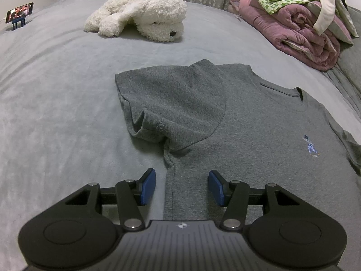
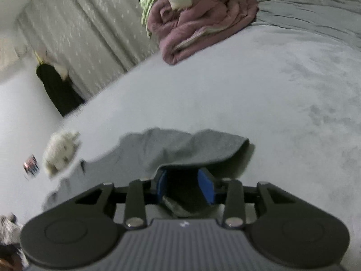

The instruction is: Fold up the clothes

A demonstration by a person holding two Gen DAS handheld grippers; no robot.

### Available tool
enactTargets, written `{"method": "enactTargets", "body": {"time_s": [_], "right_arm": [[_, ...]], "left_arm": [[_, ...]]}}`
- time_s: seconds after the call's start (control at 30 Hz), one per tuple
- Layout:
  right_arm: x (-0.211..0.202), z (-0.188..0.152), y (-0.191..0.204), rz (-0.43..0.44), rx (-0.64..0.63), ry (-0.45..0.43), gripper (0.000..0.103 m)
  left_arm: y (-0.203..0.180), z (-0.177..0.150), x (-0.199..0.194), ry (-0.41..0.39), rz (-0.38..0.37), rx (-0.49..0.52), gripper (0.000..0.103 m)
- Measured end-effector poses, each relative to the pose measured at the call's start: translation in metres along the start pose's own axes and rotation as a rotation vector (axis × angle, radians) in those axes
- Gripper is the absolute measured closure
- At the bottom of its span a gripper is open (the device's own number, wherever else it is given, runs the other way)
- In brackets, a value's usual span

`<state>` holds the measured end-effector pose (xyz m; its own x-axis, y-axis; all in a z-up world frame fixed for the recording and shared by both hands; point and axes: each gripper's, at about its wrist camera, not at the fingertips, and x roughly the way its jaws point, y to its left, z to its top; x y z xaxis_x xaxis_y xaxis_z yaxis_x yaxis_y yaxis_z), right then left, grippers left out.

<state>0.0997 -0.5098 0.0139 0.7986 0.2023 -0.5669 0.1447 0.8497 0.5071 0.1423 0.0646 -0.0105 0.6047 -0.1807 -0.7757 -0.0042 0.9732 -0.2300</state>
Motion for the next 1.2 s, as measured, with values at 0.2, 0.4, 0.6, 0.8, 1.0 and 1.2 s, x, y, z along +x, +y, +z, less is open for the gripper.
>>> {"method": "enactTargets", "body": {"time_s": [0.2,0.4,0.6,0.8,1.0,1.2], "right_arm": [[0.011,-0.006,0.015,0.013,-0.049,0.048,0.057],[0.037,-0.019,0.021,-0.177,-0.128,0.159,0.091],[0.027,-0.014,0.038,-0.379,-0.260,0.085,0.097],[0.037,-0.018,0.029,-0.444,-0.270,0.153,0.093],[0.033,-0.013,0.021,-0.519,-0.264,0.168,0.083],[0.012,-0.005,0.036,-0.533,-0.291,0.016,0.081]], "left_arm": [[-0.001,0.000,0.000,0.000,0.004,0.003,0.052],[0.001,0.001,-0.001,0.007,-0.002,-0.005,0.052],[0.001,0.000,-0.002,0.009,-0.003,-0.010,0.052],[0.001,0.000,-0.001,0.010,-0.002,-0.005,0.052],[0.001,0.000,-0.001,0.010,0.000,-0.002,0.052],[0.001,0.000,-0.001,0.011,-0.001,-0.007,0.052]]}}
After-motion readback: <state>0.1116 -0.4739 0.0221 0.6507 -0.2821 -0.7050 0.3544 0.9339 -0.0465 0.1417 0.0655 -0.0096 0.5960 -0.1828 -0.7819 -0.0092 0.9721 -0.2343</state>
